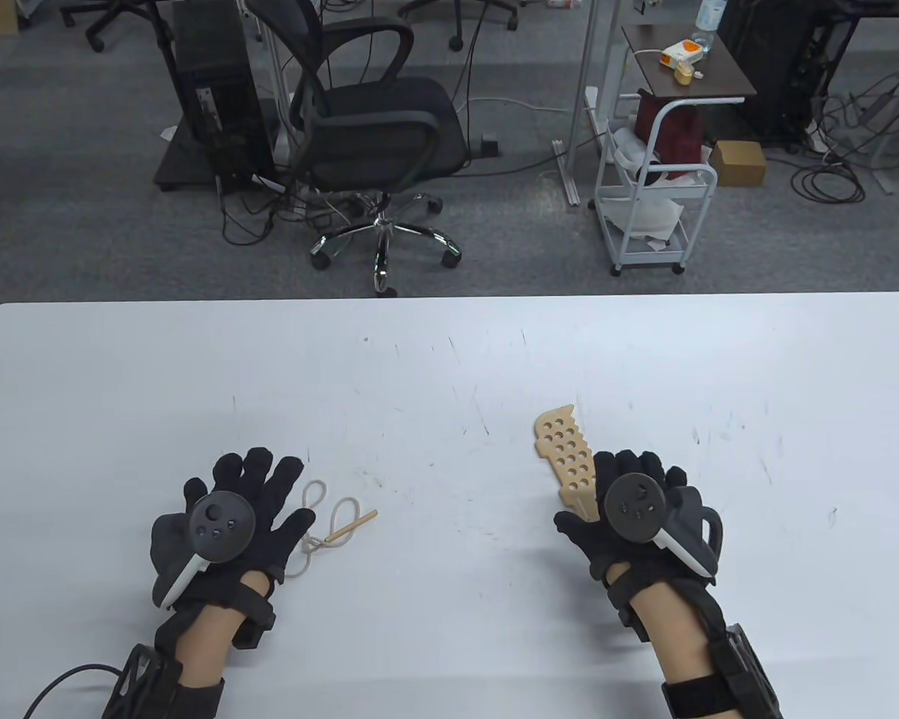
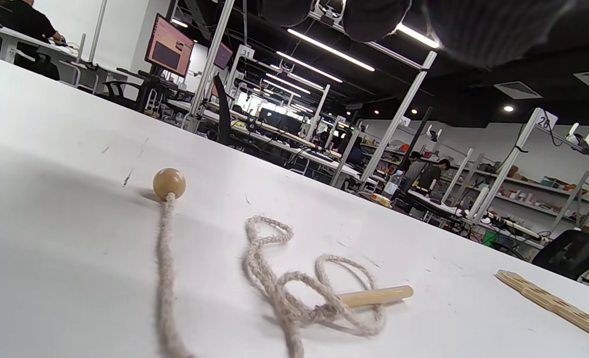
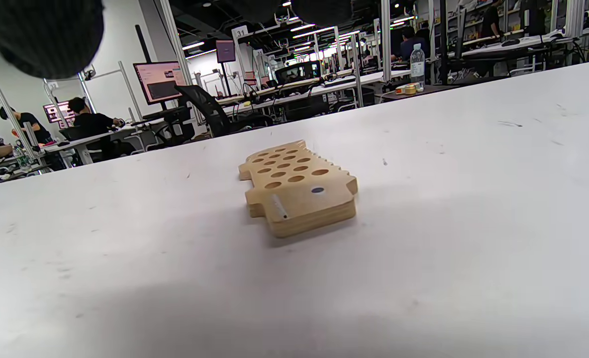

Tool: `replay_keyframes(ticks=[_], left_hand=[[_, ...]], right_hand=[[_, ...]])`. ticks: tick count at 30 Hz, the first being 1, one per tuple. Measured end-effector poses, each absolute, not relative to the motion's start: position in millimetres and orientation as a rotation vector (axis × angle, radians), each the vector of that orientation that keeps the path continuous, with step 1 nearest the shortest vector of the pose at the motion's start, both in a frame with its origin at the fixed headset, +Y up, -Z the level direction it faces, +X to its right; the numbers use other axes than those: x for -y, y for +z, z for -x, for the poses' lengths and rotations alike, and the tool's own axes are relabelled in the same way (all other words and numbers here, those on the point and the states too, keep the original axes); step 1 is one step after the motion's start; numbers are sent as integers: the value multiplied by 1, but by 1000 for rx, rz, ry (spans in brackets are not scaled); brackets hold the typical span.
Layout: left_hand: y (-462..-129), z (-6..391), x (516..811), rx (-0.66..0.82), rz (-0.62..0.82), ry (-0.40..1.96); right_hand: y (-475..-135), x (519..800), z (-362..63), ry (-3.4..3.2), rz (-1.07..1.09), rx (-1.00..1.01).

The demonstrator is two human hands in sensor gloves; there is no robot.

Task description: Thread rope through all holes on crocodile lacing toy

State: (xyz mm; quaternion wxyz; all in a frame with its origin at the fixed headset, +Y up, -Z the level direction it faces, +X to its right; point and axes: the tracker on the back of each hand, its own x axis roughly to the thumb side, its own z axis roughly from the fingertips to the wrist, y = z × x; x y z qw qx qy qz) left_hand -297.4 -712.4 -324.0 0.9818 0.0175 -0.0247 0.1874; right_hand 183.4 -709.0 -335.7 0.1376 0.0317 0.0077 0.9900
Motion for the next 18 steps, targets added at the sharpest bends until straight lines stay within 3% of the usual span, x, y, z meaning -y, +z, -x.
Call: replay_keyframes(ticks=[10,18], left_hand=[[-325,299,713,49,-27,393],[-326,299,712,53,-22,394]], right_hand=[[-364,711,-186,2973,13,-134],[-386,730,-190,2968,111,-293]])
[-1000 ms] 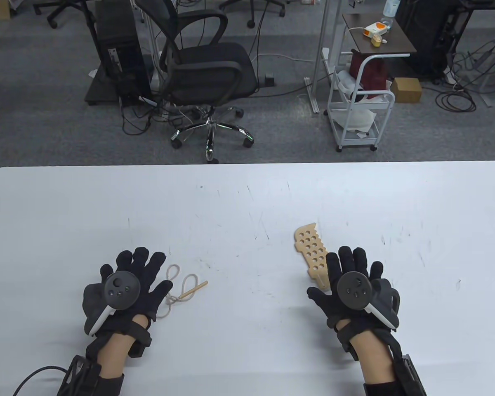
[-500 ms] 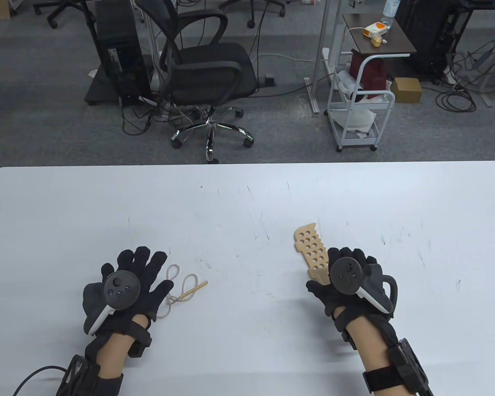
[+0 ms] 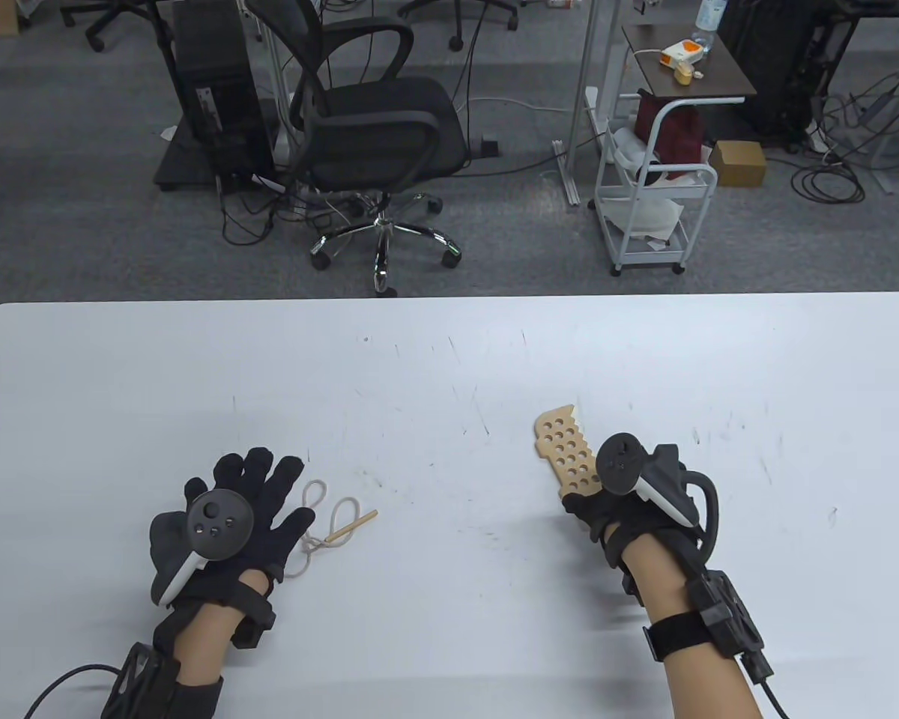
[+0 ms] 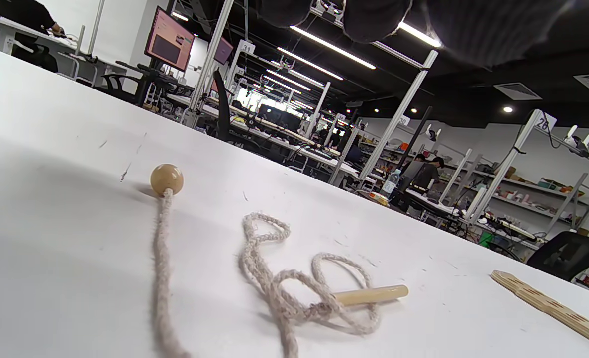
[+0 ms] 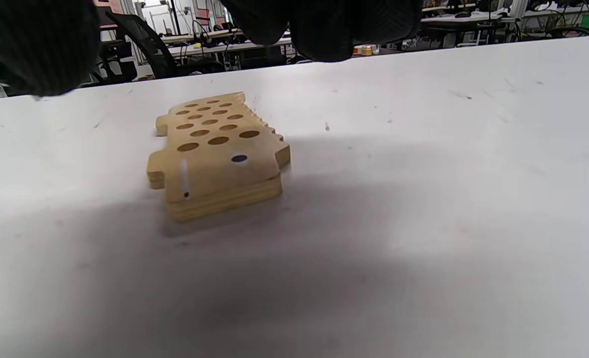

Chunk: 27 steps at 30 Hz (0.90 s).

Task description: Thread rope through all holes on crocodile lacing toy

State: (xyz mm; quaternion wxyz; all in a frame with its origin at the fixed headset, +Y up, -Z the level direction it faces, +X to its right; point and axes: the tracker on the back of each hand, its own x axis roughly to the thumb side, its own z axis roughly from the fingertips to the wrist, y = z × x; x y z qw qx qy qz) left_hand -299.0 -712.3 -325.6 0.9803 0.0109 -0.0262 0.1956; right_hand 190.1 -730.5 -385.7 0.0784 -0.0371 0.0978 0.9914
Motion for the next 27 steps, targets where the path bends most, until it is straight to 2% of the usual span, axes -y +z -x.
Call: replay_keyframes(ticks=[14,27], left_hand=[[-327,300,712,58,-8,407],[-327,299,712,69,-2,417]], right_hand=[[-402,757,-188,2970,254,-481],[-406,761,-187,2891,403,-365]])
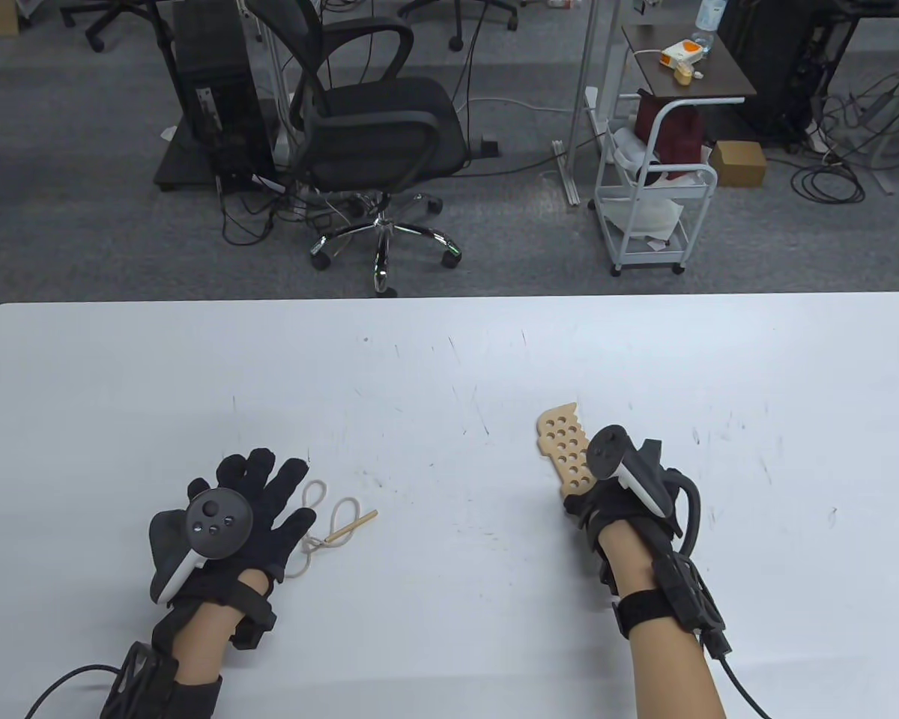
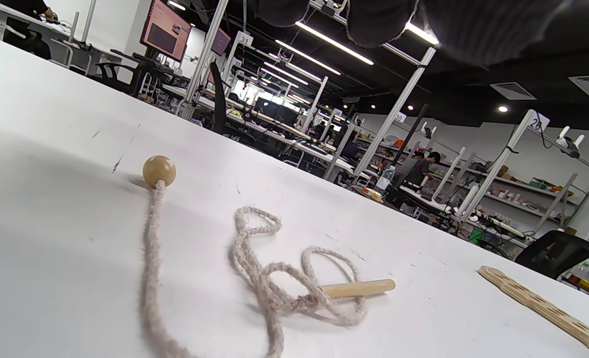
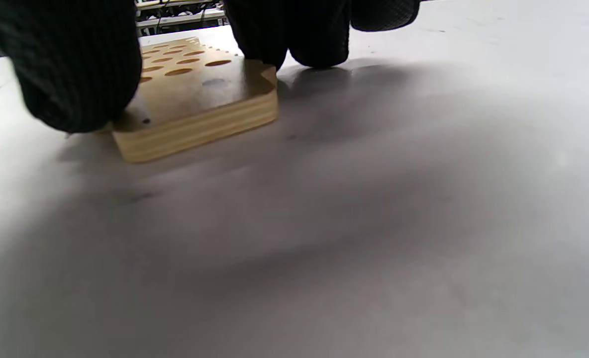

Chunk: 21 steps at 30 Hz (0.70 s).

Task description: Thread rope through all holes on crocodile lacing toy

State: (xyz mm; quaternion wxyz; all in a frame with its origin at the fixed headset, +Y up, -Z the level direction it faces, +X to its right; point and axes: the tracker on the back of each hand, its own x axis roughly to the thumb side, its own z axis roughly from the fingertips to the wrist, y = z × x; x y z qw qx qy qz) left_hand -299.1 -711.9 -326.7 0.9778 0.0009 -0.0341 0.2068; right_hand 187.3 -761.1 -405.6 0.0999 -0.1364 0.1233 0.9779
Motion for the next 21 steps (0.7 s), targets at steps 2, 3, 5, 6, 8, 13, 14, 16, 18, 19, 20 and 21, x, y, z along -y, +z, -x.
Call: replay_keyframes(ticks=[2,3,5,6,8,13,14,16,18,19,20,21], left_hand=[[-327,299,712,70,-3,417],[-327,299,712,72,-4,414],[-326,298,712,77,-4,408],[-326,297,712,80,-2,405],[-326,296,712,84,1,405],[-326,295,712,84,3,404],[-326,295,713,85,5,404],[-326,295,713,87,7,404],[-325,295,713,89,7,404],[-325,295,713,90,7,405],[-325,295,713,90,6,406],[-325,295,712,90,5,407]], right_hand=[[-404,762,-188,2848,428,-325],[-404,762,-189,2840,433,-317],[-403,762,-191,2830,438,-301],[-403,762,-191,2811,446,-300],[-402,760,-190,2809,452,-281],[-399,753,-184,2916,436,-201],[-399,751,-182,2949,434,-196],[-398,749,-178,2979,420,-225],[-397,748,-176,2994,399,-201],[-396,748,-176,2990,393,-193],[-395,748,-176,2992,388,-179],[-395,748,-176,2994,381,-169]])
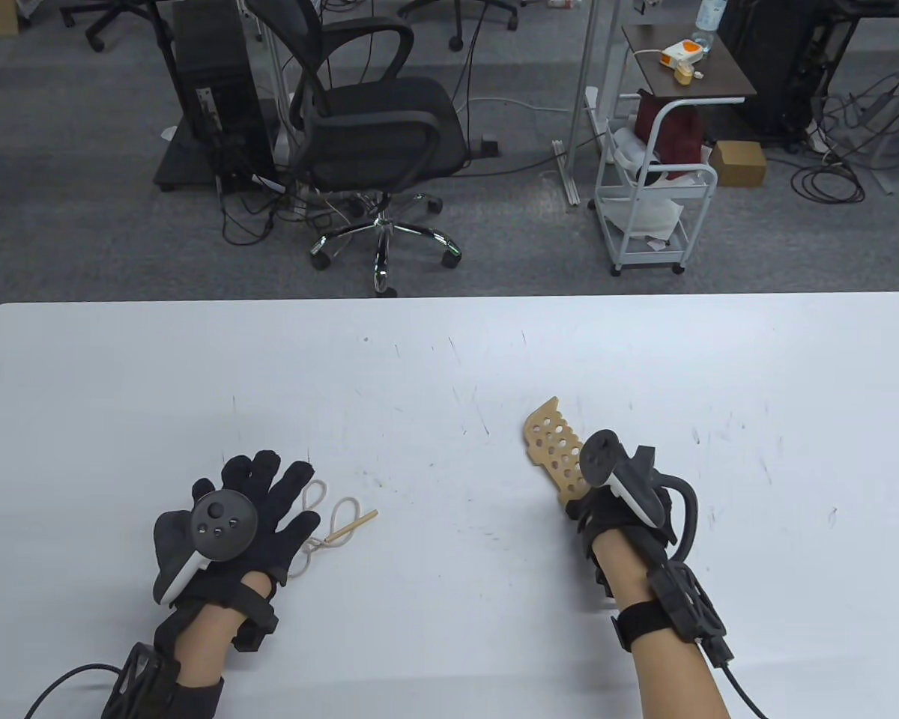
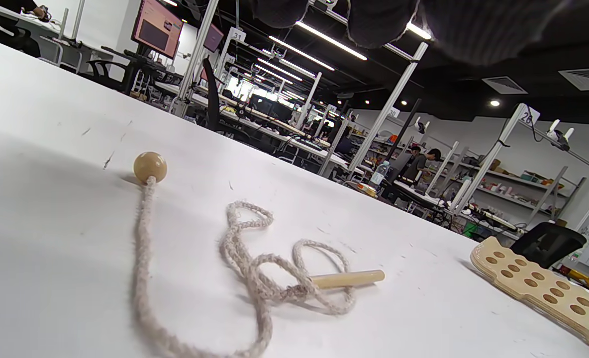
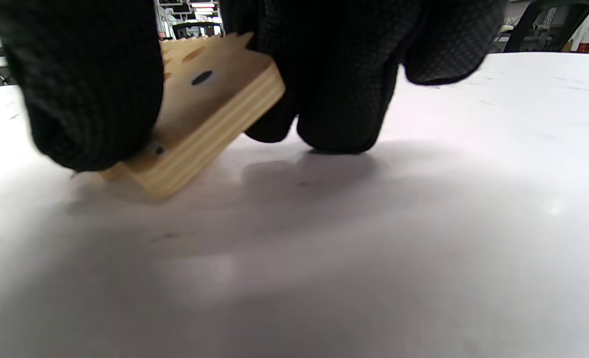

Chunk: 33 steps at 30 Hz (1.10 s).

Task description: Thread rope through all holes on crocodile lacing toy

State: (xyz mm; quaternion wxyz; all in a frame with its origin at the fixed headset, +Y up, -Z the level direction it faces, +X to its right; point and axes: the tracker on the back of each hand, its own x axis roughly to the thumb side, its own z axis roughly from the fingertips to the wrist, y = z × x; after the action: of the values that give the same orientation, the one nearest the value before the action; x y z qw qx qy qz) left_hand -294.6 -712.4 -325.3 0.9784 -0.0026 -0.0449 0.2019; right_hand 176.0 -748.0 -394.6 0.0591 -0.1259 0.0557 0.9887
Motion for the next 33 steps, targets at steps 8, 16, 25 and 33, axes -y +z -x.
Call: replay_keyframes(ticks=[8,16,25,33], left_hand=[[-325,295,712,93,3,417],[-324,296,711,96,-13,436],[-323,300,708,89,-20,466],[-323,304,706,78,-28,486]], right_hand=[[-386,748,-175,3018,302,-118],[-379,745,-175,2889,204,-44],[-366,731,-183,2722,117,122],[-346,700,-187,2525,34,325]])
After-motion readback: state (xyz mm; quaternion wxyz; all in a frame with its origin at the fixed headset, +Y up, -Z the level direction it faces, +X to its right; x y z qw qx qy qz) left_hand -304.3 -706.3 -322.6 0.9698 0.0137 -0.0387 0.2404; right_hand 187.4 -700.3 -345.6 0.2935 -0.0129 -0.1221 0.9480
